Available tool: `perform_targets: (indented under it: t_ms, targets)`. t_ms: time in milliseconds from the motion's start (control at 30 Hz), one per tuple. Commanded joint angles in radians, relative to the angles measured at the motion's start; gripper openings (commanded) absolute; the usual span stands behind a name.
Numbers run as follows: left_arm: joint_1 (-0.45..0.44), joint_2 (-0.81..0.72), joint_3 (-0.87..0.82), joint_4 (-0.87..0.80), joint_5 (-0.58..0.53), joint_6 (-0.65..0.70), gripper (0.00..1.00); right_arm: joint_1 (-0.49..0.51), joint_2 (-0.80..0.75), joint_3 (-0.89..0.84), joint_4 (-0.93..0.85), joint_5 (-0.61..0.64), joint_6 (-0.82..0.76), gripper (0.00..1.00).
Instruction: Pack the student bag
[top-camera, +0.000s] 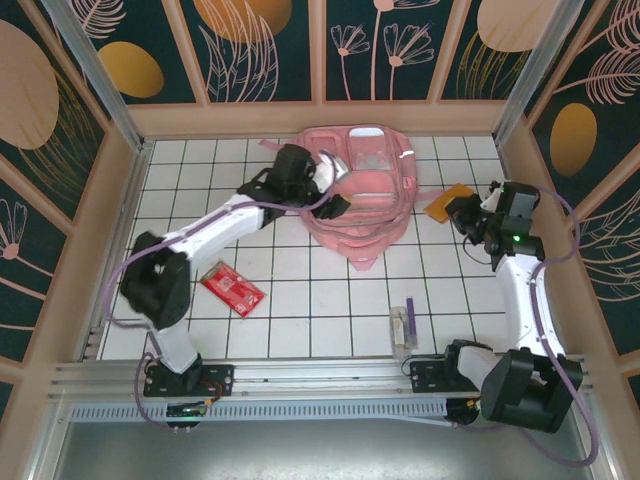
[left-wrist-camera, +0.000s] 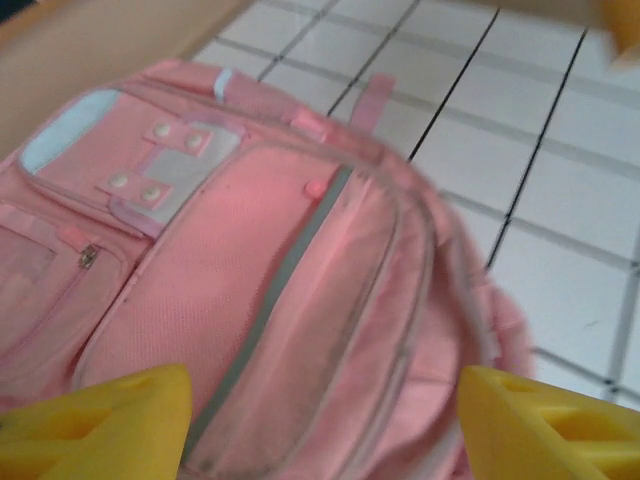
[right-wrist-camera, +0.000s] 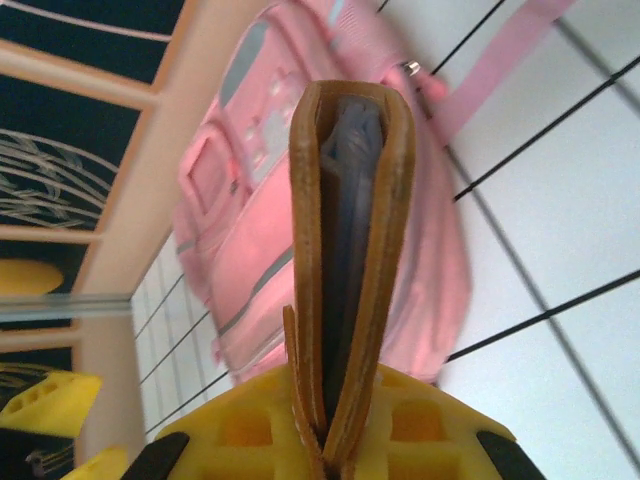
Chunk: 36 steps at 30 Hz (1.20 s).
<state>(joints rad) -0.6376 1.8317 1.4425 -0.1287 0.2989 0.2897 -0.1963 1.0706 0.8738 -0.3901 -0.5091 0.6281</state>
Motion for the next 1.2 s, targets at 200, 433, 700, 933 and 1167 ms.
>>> perform_targets:
  t_ms: [200, 433, 700, 933, 1167]
  targets:
    - [-0.033, 0.344, 0.252, -0.027, -0.336, 0.295, 0.7, -0.045, 0.002, -0.003, -0.106, -0.009, -0.13, 0.0]
    - [-0.033, 0.522, 0.544, -0.198, -0.437, 0.217, 0.26, -0.045, 0.004, -0.092, -0.084, -0.099, -0.135, 0.0]
    - [-0.034, 0.427, 0.741, -0.336, -0.269, 0.025, 0.0, 0.004, 0.046, -0.127, 0.036, -0.404, -0.067, 0.0]
    - [-0.037, 0.282, 0.736, -0.353, -0.159, -0.115, 0.0, 0.244, 0.13, -0.109, 0.334, -0.331, 0.275, 0.0]
    - [-0.045, 0.043, 0.404, -0.057, 0.092, -0.316, 0.0, 0.414, 0.304, -0.132, 0.682, -0.064, 0.548, 0.0]
